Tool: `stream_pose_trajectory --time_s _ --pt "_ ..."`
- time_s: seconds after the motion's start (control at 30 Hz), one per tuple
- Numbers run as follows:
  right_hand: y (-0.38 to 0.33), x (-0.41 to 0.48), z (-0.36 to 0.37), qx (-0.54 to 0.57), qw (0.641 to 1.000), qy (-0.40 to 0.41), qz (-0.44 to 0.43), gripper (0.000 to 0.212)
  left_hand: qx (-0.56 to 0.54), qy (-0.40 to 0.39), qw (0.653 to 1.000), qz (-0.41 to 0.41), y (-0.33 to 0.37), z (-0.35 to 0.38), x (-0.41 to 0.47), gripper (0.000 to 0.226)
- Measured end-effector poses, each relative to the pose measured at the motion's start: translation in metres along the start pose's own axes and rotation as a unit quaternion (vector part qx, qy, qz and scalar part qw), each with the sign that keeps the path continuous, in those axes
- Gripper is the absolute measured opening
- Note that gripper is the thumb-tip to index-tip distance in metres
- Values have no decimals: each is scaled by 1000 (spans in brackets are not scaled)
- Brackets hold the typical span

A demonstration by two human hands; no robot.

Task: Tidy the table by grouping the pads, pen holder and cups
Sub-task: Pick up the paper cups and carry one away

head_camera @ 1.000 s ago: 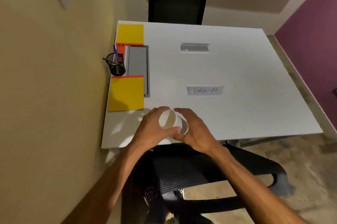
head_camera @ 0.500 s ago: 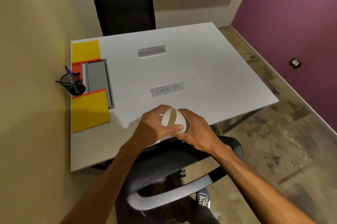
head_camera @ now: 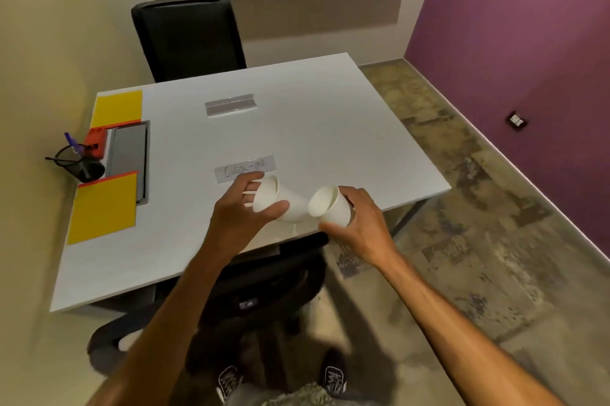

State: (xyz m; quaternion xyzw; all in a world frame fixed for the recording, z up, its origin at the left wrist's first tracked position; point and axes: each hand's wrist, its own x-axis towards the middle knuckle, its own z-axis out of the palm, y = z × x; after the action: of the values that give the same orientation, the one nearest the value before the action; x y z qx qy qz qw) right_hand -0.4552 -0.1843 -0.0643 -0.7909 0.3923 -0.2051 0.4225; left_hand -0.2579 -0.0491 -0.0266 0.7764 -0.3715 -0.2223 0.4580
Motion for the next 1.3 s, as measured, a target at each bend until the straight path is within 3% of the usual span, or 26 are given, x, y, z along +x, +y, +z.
stream_pose_trajectory --time_s 0.1,0.23,0.43,0.53,0.63,0.8,1.03,1.3 --pt "17 1 -36 80 995 38 50 69 -59 12 998 -37 17 29 2 59" --pt "38 6 -69 196 974 61 94 56 -74 23 997 -25 31 60 8 61" --pt "61 26 -96 258 955 62 131 62 -61 27 997 -24 32 97 37 67" --pt "69 45 -104 248 960 46 125 72 -32 39 999 -6 30 113 60 65" --pt "81 76 -108 237 964 27 117 69 20 40 999 29 23 131 90 64" --pt "100 149 -106 146 984 27 102 65 39 29 999 -9 2 157 157 67" --pt "122 254 -75 48 996 -41 67 72 113 19 992 -58 -40 175 248 78" --pt "138 303 -31 -28 998 -62 -15 74 233 -43 967 -97 -93 188 323 75"
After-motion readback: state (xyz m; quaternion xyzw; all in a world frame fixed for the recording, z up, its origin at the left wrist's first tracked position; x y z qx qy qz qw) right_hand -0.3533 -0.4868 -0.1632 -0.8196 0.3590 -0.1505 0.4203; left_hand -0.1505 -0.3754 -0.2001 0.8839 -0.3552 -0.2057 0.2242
